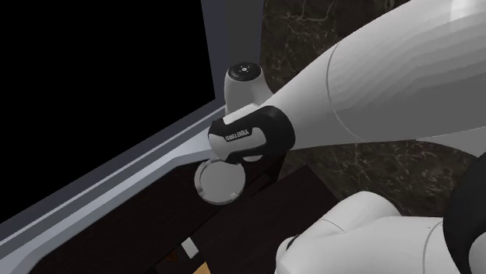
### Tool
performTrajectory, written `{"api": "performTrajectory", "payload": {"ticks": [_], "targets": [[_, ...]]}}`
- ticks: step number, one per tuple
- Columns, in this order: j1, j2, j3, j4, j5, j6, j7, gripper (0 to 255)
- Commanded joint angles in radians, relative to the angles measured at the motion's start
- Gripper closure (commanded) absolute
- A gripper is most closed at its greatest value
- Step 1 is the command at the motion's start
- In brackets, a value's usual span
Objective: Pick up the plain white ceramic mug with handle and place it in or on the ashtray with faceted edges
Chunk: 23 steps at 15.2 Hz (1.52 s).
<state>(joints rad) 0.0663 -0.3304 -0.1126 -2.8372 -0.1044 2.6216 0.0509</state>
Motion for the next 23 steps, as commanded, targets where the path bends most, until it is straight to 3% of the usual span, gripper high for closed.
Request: {"api": "performTrajectory", "payload": {"ticks": [1, 12, 23], "targets": [[0.0, -0.034, 0.002, 0.008, 0.001, -0.043, 0.0, 255], [0.002, -0.162, 0.01, 0.068, 0.008, -0.23, -0.004, 255], [0.165, -0.226, 0.249, 0.088, 0.123, -0.324, 0.294, 255]]}}
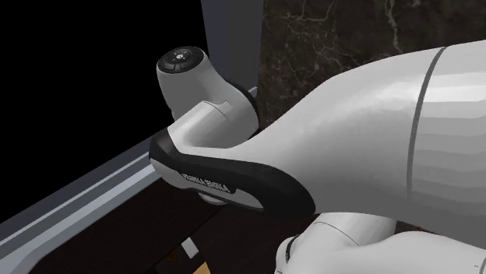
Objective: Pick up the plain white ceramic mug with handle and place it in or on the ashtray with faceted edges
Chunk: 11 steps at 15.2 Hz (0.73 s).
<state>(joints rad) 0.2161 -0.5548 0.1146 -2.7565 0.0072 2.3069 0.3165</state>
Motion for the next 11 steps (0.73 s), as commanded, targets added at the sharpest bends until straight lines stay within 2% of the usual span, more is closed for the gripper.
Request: {"api": "performTrajectory", "payload": {"ticks": [1, 11], "targets": [[0.015, 0.007, 0.023, -0.001, 0.011, 0.007, 0.03, 255], [0.005, 0.118, 0.038, -0.07, 0.001, 0.187, 0.046, 255]]}}
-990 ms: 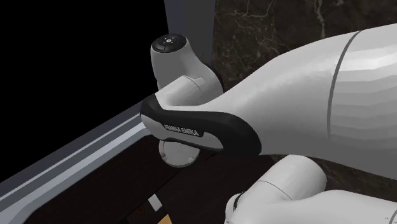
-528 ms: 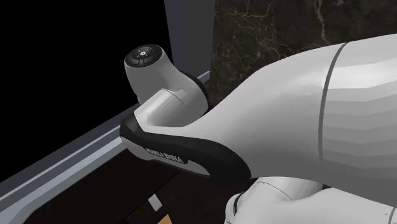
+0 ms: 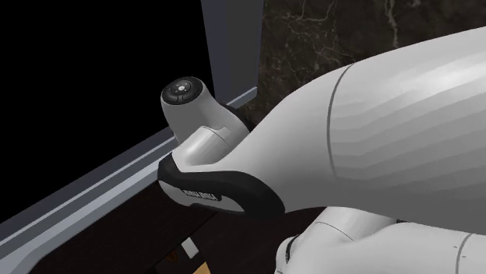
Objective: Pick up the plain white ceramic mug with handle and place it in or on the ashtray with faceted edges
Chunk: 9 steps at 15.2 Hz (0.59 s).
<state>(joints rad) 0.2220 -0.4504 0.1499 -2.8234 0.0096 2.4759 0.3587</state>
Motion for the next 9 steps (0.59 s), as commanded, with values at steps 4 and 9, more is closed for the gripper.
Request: {"api": "performTrajectory", "payload": {"ticks": [4, 9], "targets": [[-0.008, 0.07, 0.011, -0.024, -0.01, 0.094, 0.014, 255], [-0.014, 0.108, 0.016, -0.034, -0.018, 0.142, 0.021, 255]]}}
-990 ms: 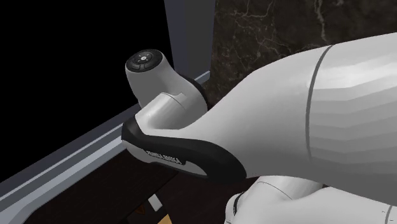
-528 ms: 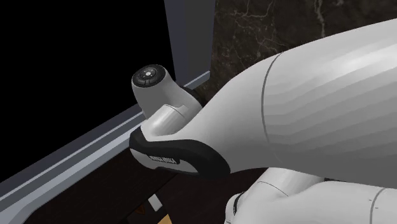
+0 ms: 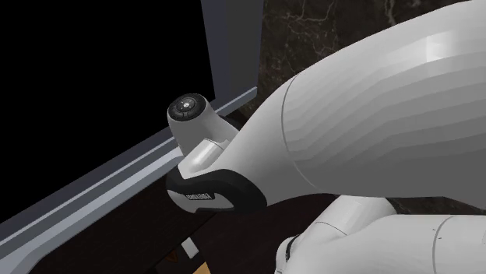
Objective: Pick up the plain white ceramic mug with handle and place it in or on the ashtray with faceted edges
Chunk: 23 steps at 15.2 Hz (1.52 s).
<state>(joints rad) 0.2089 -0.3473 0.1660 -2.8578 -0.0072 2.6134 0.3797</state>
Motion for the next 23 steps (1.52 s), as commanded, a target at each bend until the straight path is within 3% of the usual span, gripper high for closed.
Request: {"api": "performTrajectory", "payload": {"ticks": [1, 5, 6, 11, 15, 23], "targets": [[-0.001, 0.004, 0.0, 0.001, -0.001, 0.004, 0.001, 255], [-0.001, 0.004, 0.0, 0.001, -0.001, 0.004, 0.001, 255], [-0.001, 0.004, 0.0, 0.001, -0.001, 0.004, 0.0, 0], [-0.001, 0.004, 0.0, 0.001, -0.001, 0.004, 0.0, 0], [0.023, -0.145, -0.014, 0.035, 0.025, -0.179, -0.018, 0], [0.023, -0.145, -0.015, 0.035, 0.025, -0.179, -0.018, 0]]}}
